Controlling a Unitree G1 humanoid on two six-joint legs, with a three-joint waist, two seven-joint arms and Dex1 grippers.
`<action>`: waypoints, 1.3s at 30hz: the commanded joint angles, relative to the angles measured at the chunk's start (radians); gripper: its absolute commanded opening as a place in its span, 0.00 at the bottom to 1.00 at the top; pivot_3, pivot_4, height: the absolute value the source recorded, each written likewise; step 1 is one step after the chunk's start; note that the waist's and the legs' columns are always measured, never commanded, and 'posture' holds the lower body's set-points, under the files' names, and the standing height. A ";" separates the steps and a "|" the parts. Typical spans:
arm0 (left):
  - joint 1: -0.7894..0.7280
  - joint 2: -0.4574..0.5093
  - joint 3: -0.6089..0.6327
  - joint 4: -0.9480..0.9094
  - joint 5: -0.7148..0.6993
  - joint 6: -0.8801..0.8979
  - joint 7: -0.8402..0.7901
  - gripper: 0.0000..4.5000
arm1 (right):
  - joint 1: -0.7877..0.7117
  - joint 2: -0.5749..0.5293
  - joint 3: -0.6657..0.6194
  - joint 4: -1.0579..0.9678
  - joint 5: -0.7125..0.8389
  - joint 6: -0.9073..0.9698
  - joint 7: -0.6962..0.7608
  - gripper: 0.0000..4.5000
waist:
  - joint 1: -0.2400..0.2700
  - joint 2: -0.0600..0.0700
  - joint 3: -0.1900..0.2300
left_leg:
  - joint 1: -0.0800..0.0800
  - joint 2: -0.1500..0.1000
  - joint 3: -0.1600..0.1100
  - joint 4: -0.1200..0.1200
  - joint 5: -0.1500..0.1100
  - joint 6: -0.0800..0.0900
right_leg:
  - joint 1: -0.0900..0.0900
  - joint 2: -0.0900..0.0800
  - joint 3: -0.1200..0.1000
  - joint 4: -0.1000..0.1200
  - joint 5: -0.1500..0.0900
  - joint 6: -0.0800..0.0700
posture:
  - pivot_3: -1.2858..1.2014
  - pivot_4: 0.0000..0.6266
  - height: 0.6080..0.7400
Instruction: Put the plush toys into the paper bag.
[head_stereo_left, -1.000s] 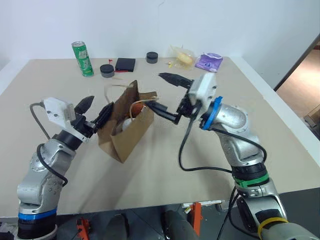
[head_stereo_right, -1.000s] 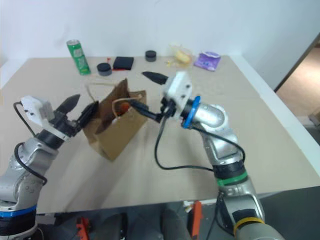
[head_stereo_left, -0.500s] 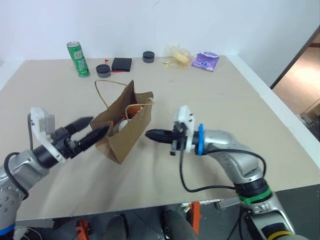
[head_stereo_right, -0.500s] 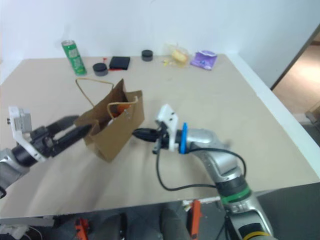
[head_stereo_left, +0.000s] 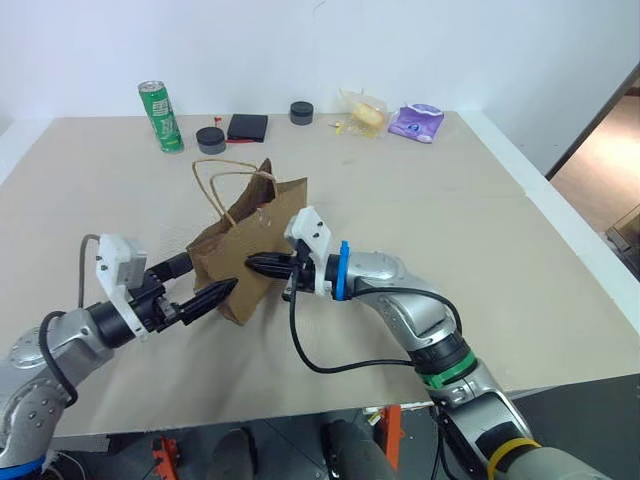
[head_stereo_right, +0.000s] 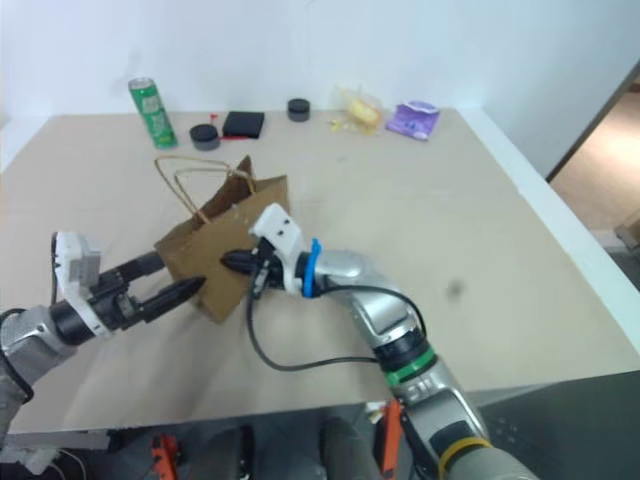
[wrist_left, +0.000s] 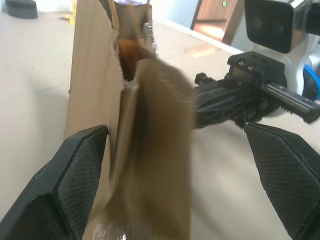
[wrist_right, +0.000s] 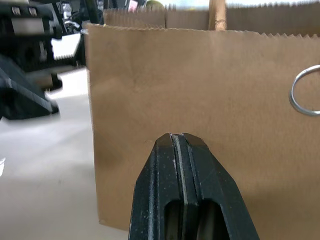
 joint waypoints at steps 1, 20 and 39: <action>-0.035 -0.022 -0.026 0.000 0.041 -0.034 0.020 1.00 | -0.025 0.018 -0.020 -0.024 -0.002 -0.021 -0.004 0.00 | 0.000 0.000 0.000 | 0.000 0.000 0.000 0.000 0.000 0.000 | 0.000 0.000 0.000 0.000 0.000 0.000 | 0.52 0.24 1.00; -0.106 -0.115 -0.110 0.129 0.207 -0.105 0.017 0.01 | -0.040 -0.095 -0.202 -0.215 0.209 0.115 0.087 0.00 | 0.000 0.000 0.000 | 0.000 0.000 0.000 0.001 0.000 0.000 | 0.001 0.000 0.000 0.000 0.001 0.001 | 0.52 0.24 1.00; -0.184 0.170 -0.165 0.196 0.145 -0.091 -0.500 0.00 | -0.181 -0.843 -0.433 0.087 0.437 0.232 0.842 0.98 | 0.000 0.006 0.004 | 0.000 -0.002 0.000 0.001 -0.003 0.003 | 0.001 -0.001 0.002 0.000 -0.004 0.002 | 0.52 0.24 1.00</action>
